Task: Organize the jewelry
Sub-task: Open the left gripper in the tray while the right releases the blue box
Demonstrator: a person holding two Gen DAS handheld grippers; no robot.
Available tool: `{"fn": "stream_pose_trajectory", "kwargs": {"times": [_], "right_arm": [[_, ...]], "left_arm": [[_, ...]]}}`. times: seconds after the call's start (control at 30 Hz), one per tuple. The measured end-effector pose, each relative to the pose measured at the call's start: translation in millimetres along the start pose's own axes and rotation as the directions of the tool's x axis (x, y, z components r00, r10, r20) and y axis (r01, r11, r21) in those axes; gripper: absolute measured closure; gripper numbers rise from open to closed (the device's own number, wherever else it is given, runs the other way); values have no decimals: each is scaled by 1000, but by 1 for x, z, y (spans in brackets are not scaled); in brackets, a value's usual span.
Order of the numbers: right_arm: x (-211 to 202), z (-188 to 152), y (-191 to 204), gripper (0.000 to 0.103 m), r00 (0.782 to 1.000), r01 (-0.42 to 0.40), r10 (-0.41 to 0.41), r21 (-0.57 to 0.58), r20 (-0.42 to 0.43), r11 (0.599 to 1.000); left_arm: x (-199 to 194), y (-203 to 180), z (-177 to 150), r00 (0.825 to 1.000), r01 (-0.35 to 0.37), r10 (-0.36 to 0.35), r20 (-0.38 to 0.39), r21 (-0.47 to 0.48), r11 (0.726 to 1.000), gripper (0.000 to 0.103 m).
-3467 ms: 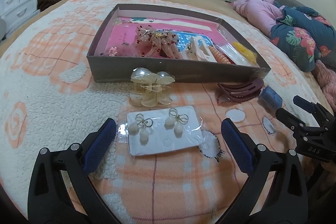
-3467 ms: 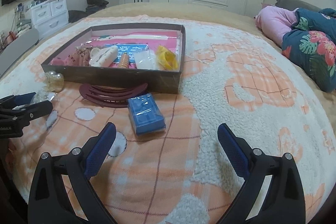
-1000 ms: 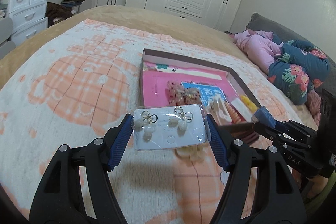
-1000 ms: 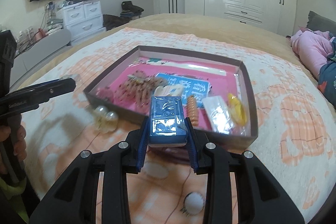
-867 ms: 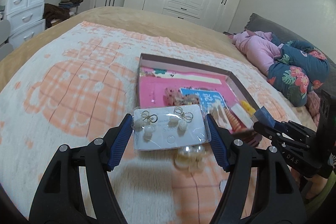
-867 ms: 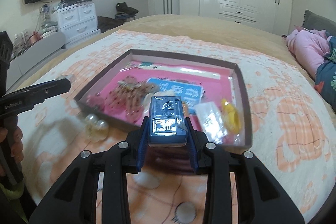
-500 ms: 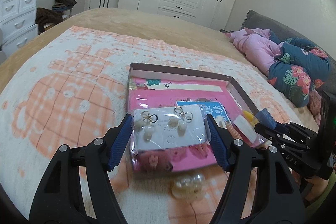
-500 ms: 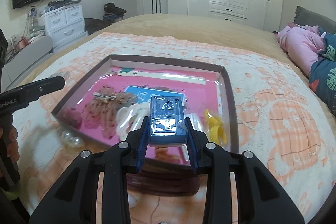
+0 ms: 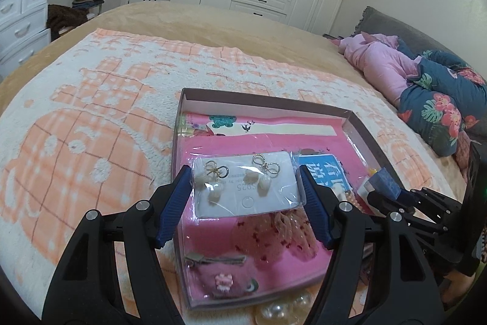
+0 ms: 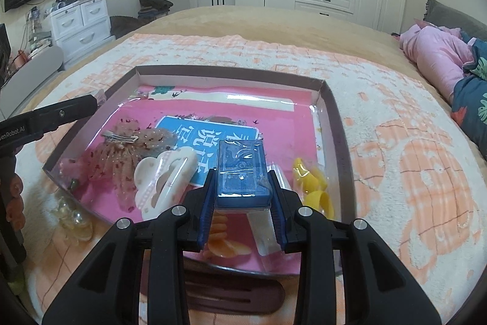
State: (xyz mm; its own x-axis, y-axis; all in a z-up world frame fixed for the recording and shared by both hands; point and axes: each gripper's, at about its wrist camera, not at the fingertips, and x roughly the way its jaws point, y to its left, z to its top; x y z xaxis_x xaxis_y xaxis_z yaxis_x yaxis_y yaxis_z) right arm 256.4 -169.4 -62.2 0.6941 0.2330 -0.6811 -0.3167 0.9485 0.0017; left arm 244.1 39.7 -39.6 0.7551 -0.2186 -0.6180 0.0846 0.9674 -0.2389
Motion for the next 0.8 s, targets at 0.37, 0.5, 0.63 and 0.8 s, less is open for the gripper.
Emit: {"fn": "stream_pose_trajectory", "kwargs": {"times": [0.37, 0.5, 0.63, 0.8], "right_arm": [[9, 4, 15, 72, 999, -44, 43, -29, -16, 999], [10, 3, 23, 71, 997, -70, 69, -45, -23, 996], [8, -1, 28, 71, 995, -99, 97, -45, -31, 994], [2, -7, 34, 70, 992, -125, 123, -45, -32, 991]], "left_arm": [[16, -3, 1, 999, -23, 24, -28, 28, 999, 43], [26, -3, 2, 998, -25, 27, -55, 32, 999, 42], [30, -4, 1, 997, -27, 30, -68, 38, 999, 42], [32, -5, 0, 997, -29, 31, -74, 39, 999, 42]]}}
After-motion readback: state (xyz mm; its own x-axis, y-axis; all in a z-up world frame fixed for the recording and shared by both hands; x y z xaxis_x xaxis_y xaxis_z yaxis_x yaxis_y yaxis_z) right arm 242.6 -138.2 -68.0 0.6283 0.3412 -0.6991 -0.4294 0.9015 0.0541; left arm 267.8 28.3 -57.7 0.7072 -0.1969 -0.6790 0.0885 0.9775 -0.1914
